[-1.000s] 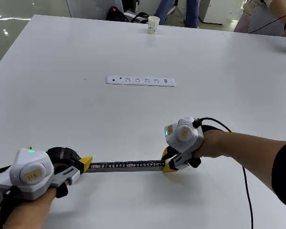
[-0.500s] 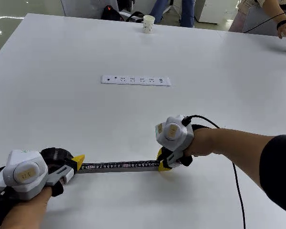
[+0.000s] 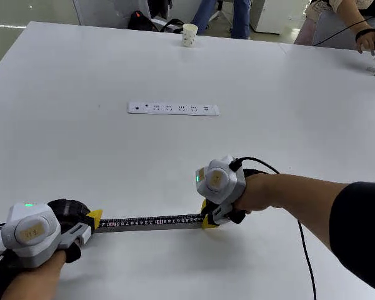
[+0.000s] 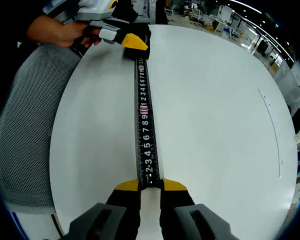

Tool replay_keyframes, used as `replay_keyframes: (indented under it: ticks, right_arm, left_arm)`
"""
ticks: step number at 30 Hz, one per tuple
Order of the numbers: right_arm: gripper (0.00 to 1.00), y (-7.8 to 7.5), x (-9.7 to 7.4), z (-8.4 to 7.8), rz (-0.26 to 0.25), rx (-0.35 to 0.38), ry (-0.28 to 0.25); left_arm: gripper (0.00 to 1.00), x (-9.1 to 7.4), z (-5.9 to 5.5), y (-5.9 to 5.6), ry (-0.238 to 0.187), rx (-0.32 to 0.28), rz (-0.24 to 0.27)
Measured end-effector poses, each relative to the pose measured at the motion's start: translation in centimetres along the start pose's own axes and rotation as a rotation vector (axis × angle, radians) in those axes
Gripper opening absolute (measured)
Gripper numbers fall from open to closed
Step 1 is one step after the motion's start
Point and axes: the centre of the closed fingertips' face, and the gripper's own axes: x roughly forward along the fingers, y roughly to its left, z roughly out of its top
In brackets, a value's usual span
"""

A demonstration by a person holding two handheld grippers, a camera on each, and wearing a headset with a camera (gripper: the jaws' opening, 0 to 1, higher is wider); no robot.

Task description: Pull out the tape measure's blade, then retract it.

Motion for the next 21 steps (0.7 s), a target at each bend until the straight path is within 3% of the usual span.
replay_keyframes:
  ticks: [7,12,21]
  right_arm:
    - [0.1,0.02,0.01,-0.1,0.007,0.0,0.024]
    - [0.09,-0.06,-0.13,-0.07,0.005,0.018,0.029]
    - [0.09,-0.02,-0.01,-0.05,0.003,0.018,0.054]
  left_arm:
    - [0.65,0.04,-0.21,0.05,0.024,-0.002,-0.01]
    - [0.63,-0.02,-0.43,-0.13,0.069,0.009,-0.029]
    - [0.63,-0.2,-0.56,-0.44,0.066,0.007,-0.032]
